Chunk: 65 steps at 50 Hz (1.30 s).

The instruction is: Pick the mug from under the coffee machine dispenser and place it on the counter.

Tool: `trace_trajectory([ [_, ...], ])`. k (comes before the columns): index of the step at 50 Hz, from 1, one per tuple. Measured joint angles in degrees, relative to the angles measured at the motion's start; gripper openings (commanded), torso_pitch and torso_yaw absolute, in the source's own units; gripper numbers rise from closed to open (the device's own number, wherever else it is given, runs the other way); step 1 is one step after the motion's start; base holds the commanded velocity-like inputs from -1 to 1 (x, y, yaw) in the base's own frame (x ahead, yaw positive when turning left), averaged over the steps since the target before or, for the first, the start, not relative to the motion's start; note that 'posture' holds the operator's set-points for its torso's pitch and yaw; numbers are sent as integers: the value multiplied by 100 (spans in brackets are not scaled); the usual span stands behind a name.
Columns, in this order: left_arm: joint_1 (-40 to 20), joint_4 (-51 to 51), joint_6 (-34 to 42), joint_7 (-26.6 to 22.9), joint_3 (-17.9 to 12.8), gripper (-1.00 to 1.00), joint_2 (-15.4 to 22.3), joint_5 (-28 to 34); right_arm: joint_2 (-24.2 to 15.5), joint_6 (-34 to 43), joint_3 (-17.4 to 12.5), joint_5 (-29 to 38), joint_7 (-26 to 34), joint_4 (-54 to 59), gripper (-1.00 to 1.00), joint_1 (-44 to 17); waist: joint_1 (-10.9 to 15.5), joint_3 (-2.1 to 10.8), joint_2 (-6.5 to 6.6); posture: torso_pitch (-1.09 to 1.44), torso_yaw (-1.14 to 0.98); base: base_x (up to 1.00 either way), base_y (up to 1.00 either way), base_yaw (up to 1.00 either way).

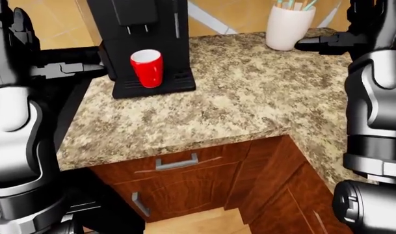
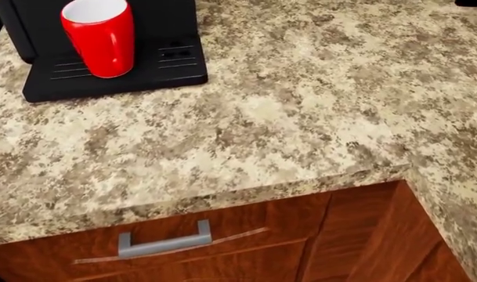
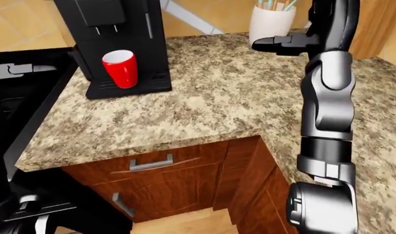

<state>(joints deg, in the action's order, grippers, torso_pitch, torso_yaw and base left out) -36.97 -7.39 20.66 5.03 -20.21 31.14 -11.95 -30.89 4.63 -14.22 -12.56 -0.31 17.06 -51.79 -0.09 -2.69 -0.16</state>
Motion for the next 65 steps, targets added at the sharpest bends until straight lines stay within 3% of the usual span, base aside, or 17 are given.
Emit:
trace_trajectory([
  [9, -1, -46, -54, -9, -10, 100, 4, -3, 39, -246, -34, 387, 107, 42, 100, 125, 4, 3, 44, 0, 0, 0, 0, 2],
  [12, -3, 39, -15, -41, 119, 100, -52, -24, 1, -264, -122, 433, 105, 23, 100, 188, 4, 12, 86, 0, 0, 0, 0, 100],
  [23, 10, -69, -145, 1, -45, 100, 16, 4, 55, -272, -66, 431, 189, -92, 100, 193, 287, -1, 278, 0, 0, 0, 0, 100],
  [29, 70, 62, -60, 29, -83, 100, 9, 14, 129, -215, 52, 404, 242, -111, 100, 199, 491, -63, 110, 0, 0, 0, 0, 100],
  [33, 4, 5, -57, 24, -56, 100, 26, 13, 91, -167, 3, 417, 214, -71, 100, 182, 298, -175, -283, 0, 0, 0, 0, 75],
  [35, -42, -84, -109, 26, -95, 100, 52, 16, 69, -80, -23, 406, 168, -96, 100, 73, -42, -179, -407, 0, 0, 0, 0, 0],
  [37, 36, -106, -151, 30, -63, 100, -21, 17, 42, -74, -60, 398, 152, -154, 100, 144, -82, -199, -310, 0, 0, 0, 0, 0],
  [41, 20, 63, -35, -16, 74, 100, -35, -12, 37, 3, -114, 385, 152, -78, 100, 201, -116, -90, -184, 0, 0, 0, 0, 0],
  [43, -21, 21, -19, -28, 83, 100, -25, -19, 40, 43, -109, 376, 164, -74, 100, 191, -147, -63, -34, 0, 0, 0, 0, 0],
  [45, -54, -60, -47, -30, 67, 100, -7, -20, 41, 69, -106, 357, 180, -102, 100, 175, -172, -21, 200, 0, 0, 0, 0, 0],
  [47, -18, -108, -93, -22, 16, 100, 2, -14, 90, 66, -85, 333, 196, -154, 100, 238, -135, -64, 169, 0, 0, 0, 0, 0],
  [57, 31, 16, -51, 6, -26, 100, 4, -5, 52, 89, -68, 208, 238, -240, 100, 156, -18, -19, 8, 0, 0, 0, 0, 0],
  [65, 26, -3, -14, 15, -28, 100, 19, -11, 66, 162, -48, 150, 262, -190, 100, 172, 22, -15, -15, 0, 0, 4, 0, 0],
])
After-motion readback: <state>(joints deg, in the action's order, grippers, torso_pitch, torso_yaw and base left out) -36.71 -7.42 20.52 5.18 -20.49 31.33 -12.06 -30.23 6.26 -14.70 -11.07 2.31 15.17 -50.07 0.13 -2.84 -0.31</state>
